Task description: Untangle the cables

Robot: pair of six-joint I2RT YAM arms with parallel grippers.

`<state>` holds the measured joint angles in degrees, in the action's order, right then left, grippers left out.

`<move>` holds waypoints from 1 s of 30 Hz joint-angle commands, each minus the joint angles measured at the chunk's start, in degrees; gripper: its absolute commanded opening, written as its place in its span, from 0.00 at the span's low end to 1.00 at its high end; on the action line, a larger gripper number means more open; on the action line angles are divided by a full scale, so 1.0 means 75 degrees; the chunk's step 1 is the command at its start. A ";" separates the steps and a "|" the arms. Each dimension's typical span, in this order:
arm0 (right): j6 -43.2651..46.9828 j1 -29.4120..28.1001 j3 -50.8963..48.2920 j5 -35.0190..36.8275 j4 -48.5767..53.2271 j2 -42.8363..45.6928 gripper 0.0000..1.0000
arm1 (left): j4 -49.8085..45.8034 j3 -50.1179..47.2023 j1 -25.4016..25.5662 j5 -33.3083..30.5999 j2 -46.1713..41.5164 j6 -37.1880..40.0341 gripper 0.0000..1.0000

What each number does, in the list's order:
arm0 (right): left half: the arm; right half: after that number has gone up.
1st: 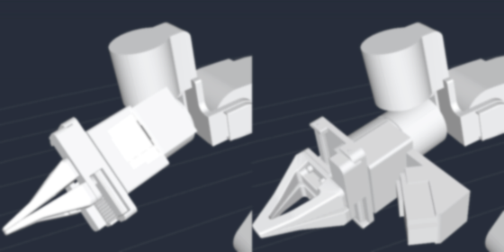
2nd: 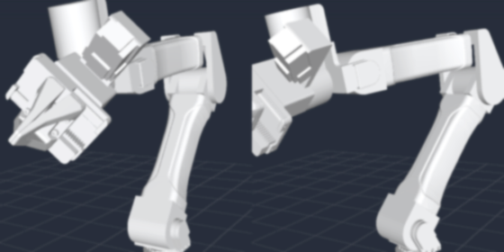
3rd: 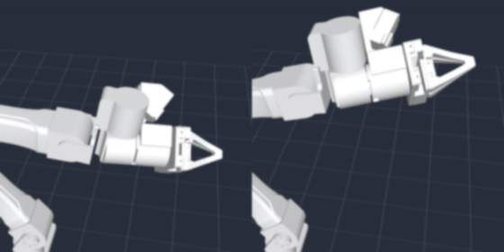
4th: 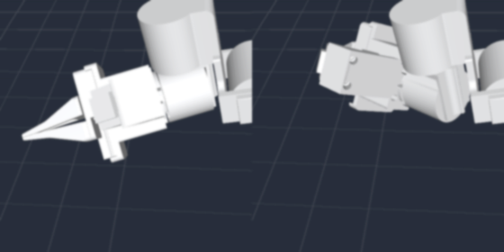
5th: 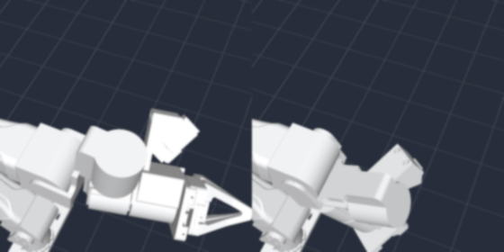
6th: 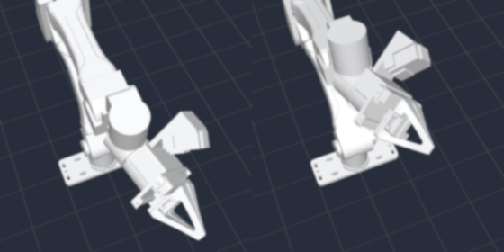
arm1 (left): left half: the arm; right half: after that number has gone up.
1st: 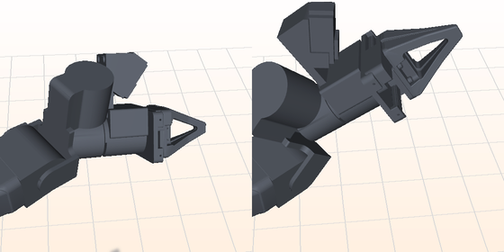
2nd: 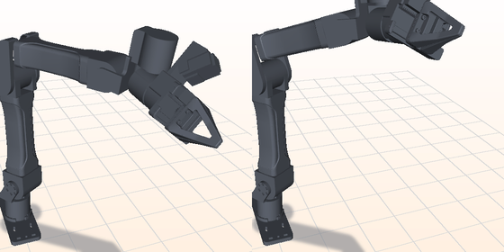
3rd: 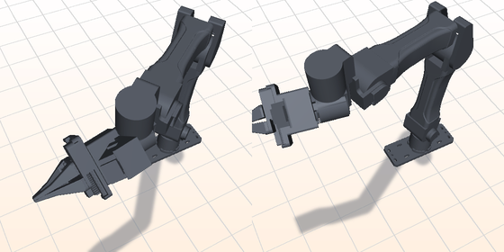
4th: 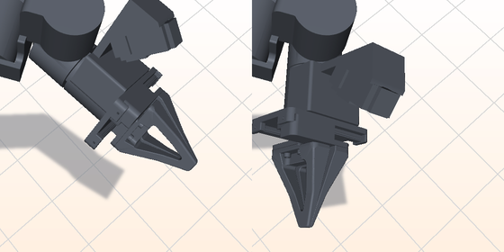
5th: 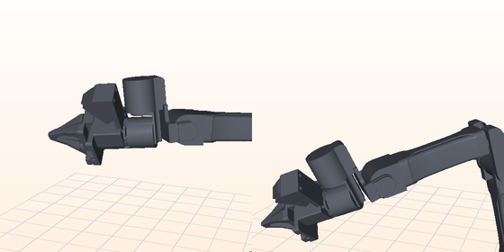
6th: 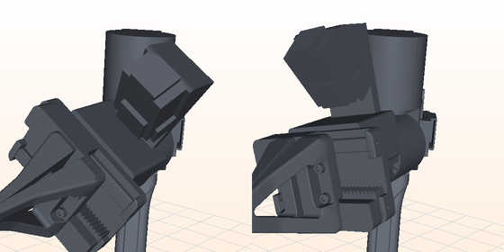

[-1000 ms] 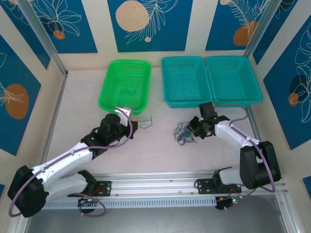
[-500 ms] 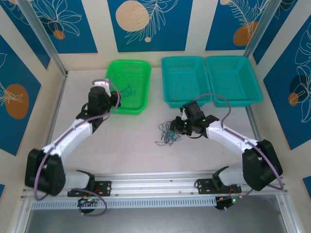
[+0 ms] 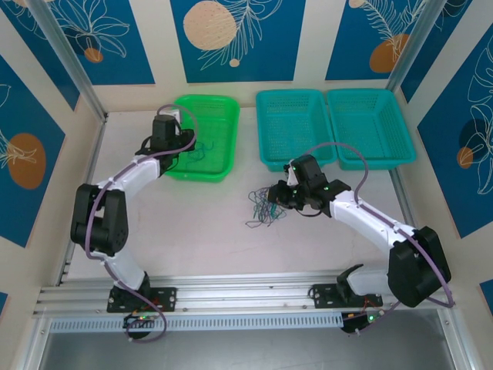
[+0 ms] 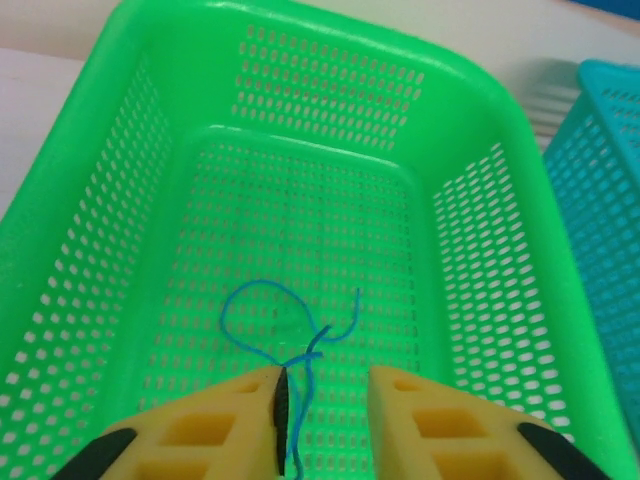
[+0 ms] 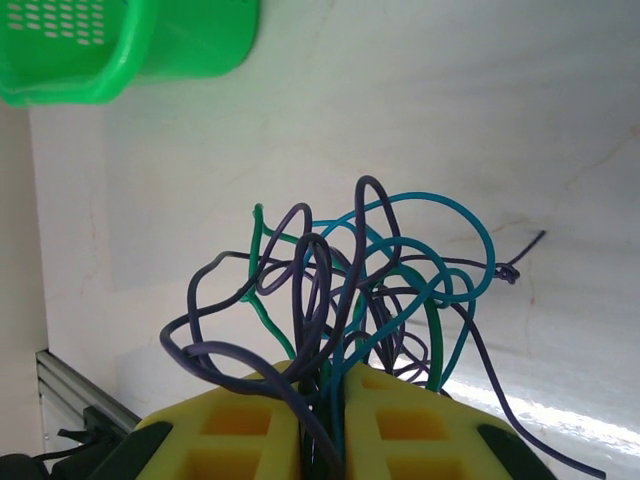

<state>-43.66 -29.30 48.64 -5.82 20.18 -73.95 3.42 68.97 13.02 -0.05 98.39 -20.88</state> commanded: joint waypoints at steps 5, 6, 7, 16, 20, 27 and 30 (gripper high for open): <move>0.0050 -0.0043 0.0291 -0.0565 -0.0114 0.0233 0.16 | 0.0133 -0.0411 -0.0004 0.1611 -0.1512 -0.0879 0.25; 0.0048 -0.0044 0.0292 -0.0637 -0.0173 0.0218 0.16 | 0.0228 -0.0592 0.0053 0.1885 -0.1815 -0.0979 0.24; 0.0044 -0.0043 0.0293 -0.0711 -0.0243 0.0198 0.16 | 0.0332 -0.0834 0.0150 0.2217 -0.2161 -0.1045 0.23; 0.0316 -0.0076 0.0531 -0.1559 -0.0649 -0.0378 0.16 | -0.0554 -0.2691 0.2267 0.3129 -0.4514 0.0458 0.29; 0.0547 -0.0314 0.0601 -0.1799 -0.0837 -0.0537 0.15 | -0.0163 -0.3692 0.2470 0.3695 -0.4582 0.0227 0.41; 0.0897 -0.0898 0.0831 -0.2489 -0.1145 -0.0719 0.15 | 0.1051 -0.4341 0.2519 0.4212 -0.3606 -0.0177 0.81; 0.0960 -0.1136 0.0971 -0.2528 -0.1194 -0.0819 0.15 | 0.1779 -0.4427 0.2526 0.4409 -0.3032 -0.0790 0.83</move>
<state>-38.44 -36.47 53.45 -20.99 13.23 -79.44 8.78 36.42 31.64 29.74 73.43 -22.74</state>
